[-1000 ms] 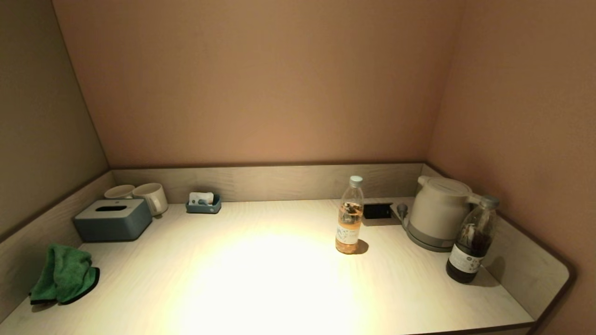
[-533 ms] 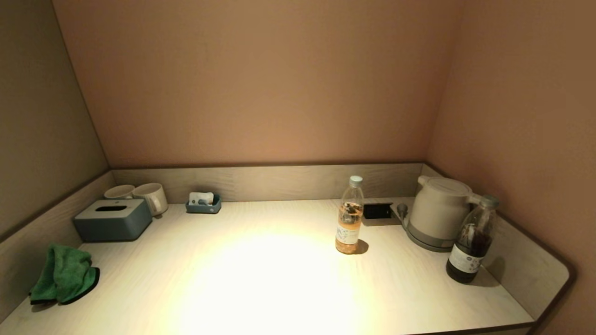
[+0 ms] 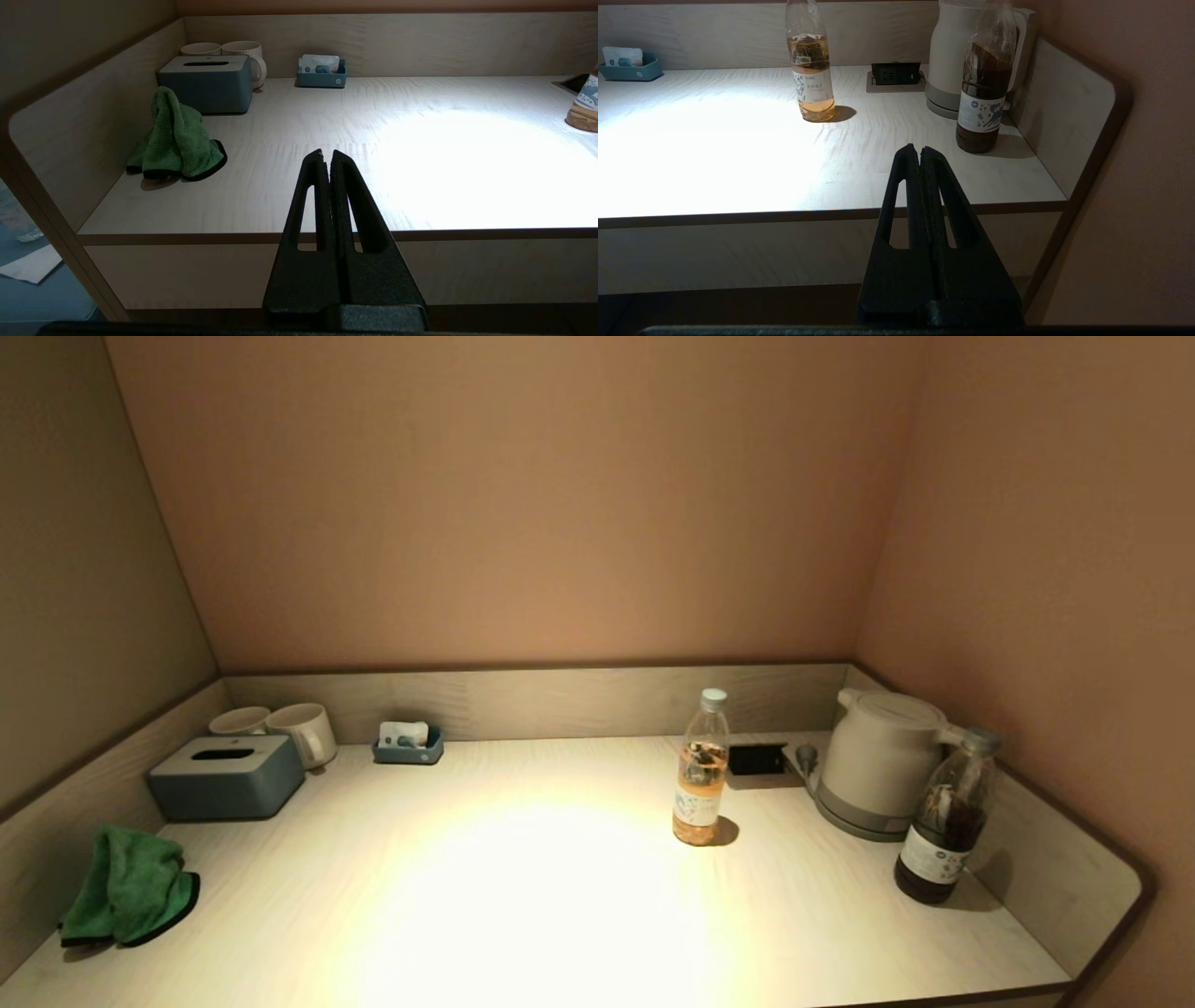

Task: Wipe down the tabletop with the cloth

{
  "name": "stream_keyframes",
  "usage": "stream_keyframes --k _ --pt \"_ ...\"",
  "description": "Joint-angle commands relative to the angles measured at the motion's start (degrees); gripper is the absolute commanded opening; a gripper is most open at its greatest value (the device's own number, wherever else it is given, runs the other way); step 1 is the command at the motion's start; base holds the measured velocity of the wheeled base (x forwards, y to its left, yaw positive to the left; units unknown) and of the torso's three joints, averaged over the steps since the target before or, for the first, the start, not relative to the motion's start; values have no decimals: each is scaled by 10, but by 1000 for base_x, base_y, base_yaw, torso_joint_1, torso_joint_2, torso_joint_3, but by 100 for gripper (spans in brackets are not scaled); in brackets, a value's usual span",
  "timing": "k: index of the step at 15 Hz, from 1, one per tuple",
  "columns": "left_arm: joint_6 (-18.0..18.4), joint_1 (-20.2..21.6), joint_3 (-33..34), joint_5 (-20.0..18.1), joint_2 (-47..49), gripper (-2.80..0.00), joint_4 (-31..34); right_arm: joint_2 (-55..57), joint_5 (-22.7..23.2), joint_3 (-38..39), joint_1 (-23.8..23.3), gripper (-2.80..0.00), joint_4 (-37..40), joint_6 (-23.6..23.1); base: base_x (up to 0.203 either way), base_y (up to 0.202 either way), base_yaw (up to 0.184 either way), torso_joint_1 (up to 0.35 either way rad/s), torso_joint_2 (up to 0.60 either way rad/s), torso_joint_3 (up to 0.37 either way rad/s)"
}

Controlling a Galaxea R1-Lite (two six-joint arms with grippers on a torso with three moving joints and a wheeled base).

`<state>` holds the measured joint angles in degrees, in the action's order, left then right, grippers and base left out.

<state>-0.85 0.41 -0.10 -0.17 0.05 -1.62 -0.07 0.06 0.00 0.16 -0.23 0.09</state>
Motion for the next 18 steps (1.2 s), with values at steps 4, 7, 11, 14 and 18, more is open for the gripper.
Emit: stream_keyframes --k 4,7,11,14,18 --pt "0 0 0 0 0 -280 0 1 0 0 0 -280 0 -1 0 0 0 0 0 0" --pt "0 0 0 0 0 -280 0 1 0 0 0 -280 0 -1 0 0 0 0 0 0" --pt "0 0 0 0 0 -280 0 1 0 0 0 -280 0 -1 0 0 0 0 0 0" --pt "0 0 0 0 0 -280 0 1 0 0 0 -280 0 0 0 0 0 0 0 0" --pt "0 0 0 0 0 -280 0 1 0 0 0 -280 0 0 0 0 0 0 0 0"
